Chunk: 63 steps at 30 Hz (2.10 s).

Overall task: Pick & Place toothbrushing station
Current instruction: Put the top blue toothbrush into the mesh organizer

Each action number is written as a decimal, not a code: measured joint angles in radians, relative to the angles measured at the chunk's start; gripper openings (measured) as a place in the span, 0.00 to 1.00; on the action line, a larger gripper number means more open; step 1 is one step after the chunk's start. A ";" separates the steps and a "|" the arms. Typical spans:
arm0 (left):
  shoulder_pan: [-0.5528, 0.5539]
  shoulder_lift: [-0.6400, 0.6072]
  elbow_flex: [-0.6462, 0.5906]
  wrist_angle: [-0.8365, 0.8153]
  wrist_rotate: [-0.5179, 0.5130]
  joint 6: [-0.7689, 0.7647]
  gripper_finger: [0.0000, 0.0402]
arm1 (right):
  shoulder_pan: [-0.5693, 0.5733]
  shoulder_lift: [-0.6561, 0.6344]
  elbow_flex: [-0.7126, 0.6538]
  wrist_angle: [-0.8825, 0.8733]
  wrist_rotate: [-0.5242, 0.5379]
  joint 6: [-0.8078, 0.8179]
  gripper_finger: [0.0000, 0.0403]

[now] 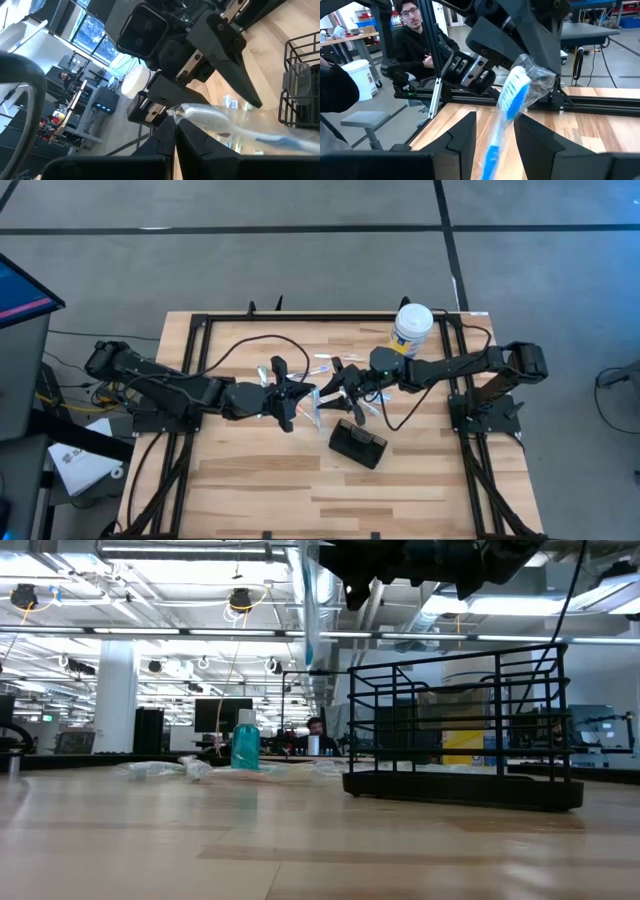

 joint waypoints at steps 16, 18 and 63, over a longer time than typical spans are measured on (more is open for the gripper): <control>0.000 0.000 -0.001 0.008 0.003 0.000 0.00 | -0.002 0.077 0.029 0.061 -0.004 0.003 0.31; 0.000 0.000 -0.001 0.007 0.002 0.000 0.00 | -0.002 0.073 0.026 0.052 -0.012 0.003 0.31; 0.000 0.000 -0.002 0.014 -0.206 -0.013 0.07 | 0.005 -0.020 0.027 -0.162 -0.027 -0.120 0.00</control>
